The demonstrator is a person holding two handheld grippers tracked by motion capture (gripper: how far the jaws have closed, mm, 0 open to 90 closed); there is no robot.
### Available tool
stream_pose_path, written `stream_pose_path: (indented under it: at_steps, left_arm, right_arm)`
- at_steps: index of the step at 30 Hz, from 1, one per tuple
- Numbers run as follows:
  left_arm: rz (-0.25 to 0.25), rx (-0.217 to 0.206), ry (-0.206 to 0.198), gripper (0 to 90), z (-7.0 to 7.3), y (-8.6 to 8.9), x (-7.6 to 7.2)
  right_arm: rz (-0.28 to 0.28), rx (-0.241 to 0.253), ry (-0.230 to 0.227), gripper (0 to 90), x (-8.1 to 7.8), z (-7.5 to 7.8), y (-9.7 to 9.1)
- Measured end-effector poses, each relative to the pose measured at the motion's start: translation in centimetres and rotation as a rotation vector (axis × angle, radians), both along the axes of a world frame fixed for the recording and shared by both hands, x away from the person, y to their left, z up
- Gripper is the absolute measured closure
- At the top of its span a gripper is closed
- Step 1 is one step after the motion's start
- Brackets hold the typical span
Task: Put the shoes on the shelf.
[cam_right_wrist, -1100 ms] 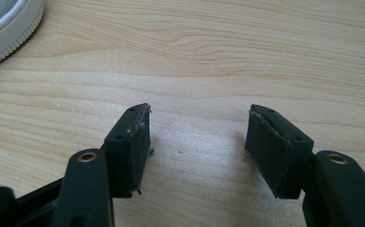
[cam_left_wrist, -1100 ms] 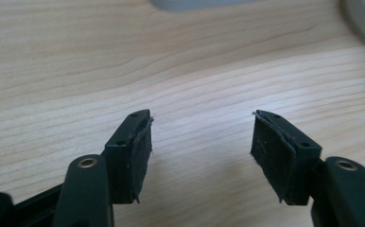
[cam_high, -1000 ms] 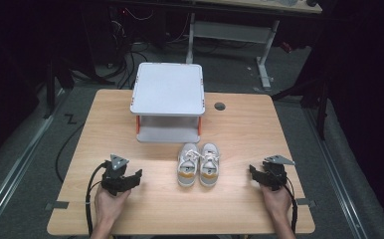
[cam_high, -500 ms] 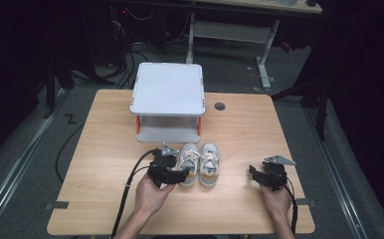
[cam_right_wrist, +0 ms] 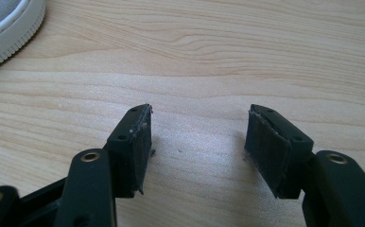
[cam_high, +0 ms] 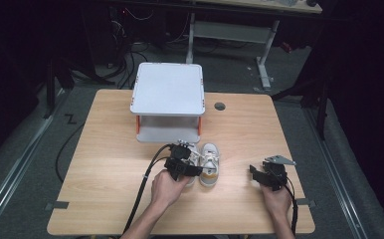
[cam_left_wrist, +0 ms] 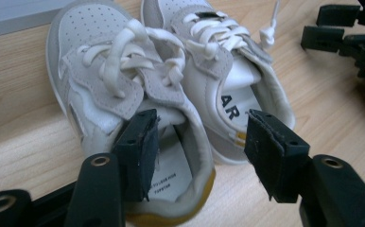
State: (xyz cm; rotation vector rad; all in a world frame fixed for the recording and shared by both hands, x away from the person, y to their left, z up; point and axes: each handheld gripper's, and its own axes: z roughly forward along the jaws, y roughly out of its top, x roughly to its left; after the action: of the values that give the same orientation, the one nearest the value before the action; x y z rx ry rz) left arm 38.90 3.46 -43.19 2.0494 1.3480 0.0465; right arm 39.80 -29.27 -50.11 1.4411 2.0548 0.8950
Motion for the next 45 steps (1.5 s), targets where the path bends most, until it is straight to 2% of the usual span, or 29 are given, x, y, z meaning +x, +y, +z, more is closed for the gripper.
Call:
stream_pose_path:
  at_steps: [8, 14, 18, 24, 32, 41, 45]
  left_arm:
    - [0.028, 0.002, 0.031, 43.9, -0.4, -1.0, 0.8]
    - [0.043, 0.025, 0.029, 55.0, -0.7, -1.5, 1.1]
    - [0.023, 0.044, 0.018, 60.2, -0.9, -1.9, 1.3]
    - [0.010, 0.016, 0.027, 70.2, -1.1, -2.0, 1.5]
    - [0.015, 0.039, -0.007, 76.3, -1.0, -2.2, 1.0]
    - [0.010, 0.025, -0.030, 81.6, -1.1, -1.5, 0.6]
    - [-0.011, 0.050, -0.060, 82.2, -1.0, -1.4, 0.3]
  right_arm:
    - [-0.005, 0.000, 0.000, 41.5, 0.0, 0.0, 0.0]
    - [-0.010, 0.010, 0.003, 41.5, 0.0, 0.0, -0.1]
    - [-0.012, 0.003, 0.001, 41.5, 0.0, 0.0, -0.1]
    - [-0.010, -0.003, -0.002, 40.8, 0.0, 0.0, 0.0]
    - [-0.012, -0.005, 0.000, 40.7, 0.0, 0.0, 0.0]
    - [-0.011, -0.006, 0.000, 40.4, 0.0, 0.0, 0.0]
    - [-0.011, -0.006, 0.000, 40.2, 0.0, 0.0, 0.1]
